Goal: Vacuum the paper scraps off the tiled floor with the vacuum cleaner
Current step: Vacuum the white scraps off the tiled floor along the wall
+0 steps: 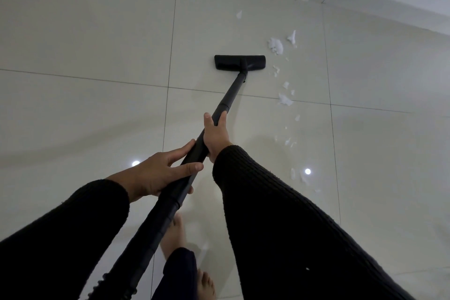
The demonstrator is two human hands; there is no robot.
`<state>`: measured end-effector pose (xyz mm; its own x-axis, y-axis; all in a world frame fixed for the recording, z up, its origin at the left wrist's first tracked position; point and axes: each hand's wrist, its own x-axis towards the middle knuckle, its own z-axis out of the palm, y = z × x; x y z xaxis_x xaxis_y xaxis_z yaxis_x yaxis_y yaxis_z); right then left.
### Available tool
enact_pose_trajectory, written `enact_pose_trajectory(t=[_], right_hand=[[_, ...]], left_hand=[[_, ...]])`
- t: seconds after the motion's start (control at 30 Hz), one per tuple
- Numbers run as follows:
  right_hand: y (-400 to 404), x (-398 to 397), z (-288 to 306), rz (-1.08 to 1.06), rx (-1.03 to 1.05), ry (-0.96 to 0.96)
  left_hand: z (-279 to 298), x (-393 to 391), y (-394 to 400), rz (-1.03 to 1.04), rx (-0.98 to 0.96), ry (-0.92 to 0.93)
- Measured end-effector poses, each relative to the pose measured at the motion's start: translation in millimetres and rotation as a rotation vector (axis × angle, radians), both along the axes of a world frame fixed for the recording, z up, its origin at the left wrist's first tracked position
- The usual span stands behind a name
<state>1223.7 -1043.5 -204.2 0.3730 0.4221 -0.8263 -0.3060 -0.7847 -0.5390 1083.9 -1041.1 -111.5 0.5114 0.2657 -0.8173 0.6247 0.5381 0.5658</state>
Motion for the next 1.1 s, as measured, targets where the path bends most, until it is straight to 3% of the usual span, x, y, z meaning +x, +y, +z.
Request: enact_pose_trajectory(t=[1.1], right_hand=[[207,102,15,0.040,-0.023,0.014]], left_hand=[[8,98,201,0.099,-0.044,0.023]])
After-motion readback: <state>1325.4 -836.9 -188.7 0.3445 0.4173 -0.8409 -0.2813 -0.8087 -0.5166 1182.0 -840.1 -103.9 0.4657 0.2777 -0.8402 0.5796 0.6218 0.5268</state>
